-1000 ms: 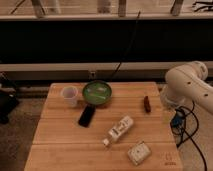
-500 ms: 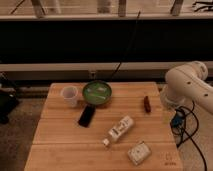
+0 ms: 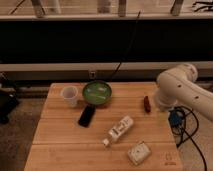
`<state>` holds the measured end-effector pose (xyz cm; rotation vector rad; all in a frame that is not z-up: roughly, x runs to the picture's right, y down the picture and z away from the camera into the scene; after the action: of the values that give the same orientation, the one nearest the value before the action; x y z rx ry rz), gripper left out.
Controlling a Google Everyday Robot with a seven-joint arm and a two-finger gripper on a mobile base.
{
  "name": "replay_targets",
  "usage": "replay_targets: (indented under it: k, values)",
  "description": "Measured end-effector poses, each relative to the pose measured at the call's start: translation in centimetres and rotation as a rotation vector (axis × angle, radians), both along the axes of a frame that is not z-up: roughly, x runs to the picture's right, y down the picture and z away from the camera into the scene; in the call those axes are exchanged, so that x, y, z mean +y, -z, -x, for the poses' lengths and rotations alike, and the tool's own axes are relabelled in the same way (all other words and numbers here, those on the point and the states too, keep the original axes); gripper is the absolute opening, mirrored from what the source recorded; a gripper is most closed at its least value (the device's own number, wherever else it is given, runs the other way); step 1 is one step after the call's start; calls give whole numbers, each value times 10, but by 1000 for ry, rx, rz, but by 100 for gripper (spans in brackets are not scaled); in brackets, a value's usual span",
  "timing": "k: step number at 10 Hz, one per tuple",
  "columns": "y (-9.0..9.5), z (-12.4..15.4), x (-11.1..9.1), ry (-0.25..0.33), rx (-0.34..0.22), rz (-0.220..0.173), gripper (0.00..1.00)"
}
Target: Place the bottle in the ceramic bowl
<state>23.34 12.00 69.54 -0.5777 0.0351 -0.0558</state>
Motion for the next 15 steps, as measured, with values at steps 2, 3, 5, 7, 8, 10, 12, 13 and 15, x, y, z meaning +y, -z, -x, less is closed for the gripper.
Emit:
replay_targets:
  k: [2, 3, 5, 7, 8, 10, 12, 13, 15]
  values:
    - [-5, 13, 8, 52, -14, 6, 80]
    - [-7, 15, 10, 70, -19, 7, 80]
    - [-13, 28, 15, 114, -44, 9, 80]
    - [-19, 56, 21, 181, -77, 10, 80]
    - [-22, 61, 23, 200, -86, 10, 80]
    - [-29, 67, 32, 254, -108, 23, 80]
    - [-38, 87, 41, 299, -139, 28, 80]
    - [-42, 94, 45, 309, -152, 25, 80]
    - [-53, 99, 61, 340, -172, 35, 80]
